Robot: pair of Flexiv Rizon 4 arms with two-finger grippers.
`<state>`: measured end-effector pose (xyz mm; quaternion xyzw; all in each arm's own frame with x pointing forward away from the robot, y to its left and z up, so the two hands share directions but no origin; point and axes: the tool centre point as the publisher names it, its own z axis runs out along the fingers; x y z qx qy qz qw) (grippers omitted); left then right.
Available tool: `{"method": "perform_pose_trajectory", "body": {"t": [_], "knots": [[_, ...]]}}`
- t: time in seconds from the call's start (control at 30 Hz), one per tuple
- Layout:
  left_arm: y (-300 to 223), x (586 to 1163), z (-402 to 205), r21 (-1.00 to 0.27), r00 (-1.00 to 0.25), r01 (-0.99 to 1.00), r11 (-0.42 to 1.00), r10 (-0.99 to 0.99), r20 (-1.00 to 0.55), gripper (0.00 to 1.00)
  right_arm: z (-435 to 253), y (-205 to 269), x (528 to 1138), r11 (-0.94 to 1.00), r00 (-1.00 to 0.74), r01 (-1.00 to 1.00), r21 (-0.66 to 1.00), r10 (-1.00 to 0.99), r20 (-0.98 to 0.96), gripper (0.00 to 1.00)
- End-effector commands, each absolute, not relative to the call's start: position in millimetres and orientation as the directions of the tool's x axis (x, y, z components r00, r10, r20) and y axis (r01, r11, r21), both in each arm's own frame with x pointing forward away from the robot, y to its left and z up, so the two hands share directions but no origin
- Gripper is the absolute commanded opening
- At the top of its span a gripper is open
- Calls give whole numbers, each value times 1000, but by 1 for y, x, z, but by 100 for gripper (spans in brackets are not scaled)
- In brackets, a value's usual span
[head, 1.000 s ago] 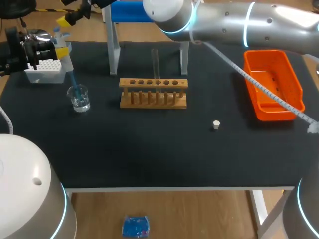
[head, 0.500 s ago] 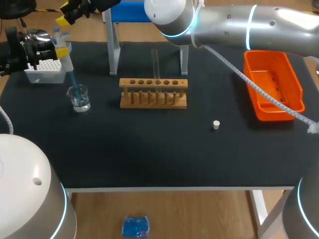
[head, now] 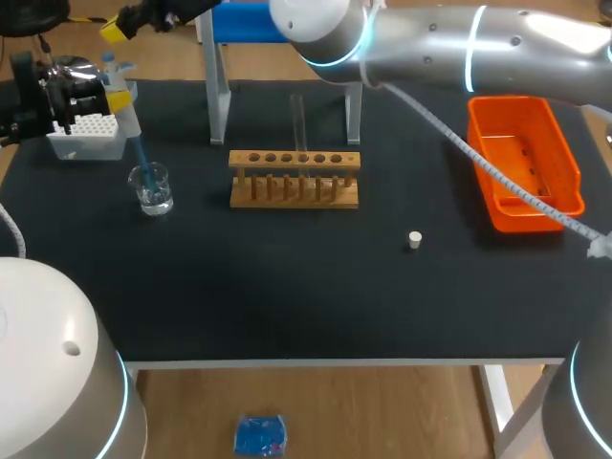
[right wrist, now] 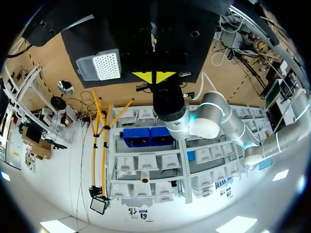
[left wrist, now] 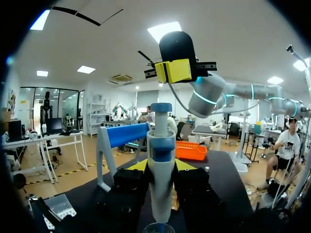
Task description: Invert the test tube, pick up the pipette, mount the tip to pipette, aspirate from beaker and dispense into the tube, eject the tip, return the pipette, and cap with the stopper.
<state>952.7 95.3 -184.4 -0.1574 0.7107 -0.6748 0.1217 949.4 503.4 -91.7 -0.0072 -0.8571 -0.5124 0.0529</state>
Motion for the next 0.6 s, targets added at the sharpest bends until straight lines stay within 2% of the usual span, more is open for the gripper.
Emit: {"method": "perform_pose_trajectory", "body": {"t": [0.03, 0.6], "knots": [[94, 952, -184, -998, -919, -57, 40, -392, 37, 0, -92, 508, 951, 486, -993, 74, 871, -41, 107, 0], [94, 952, -184, -998, -919, -57, 40, -392, 37, 0, -104, 512, 951, 504, -992, 97, 858, -16, 122, 0]]}}
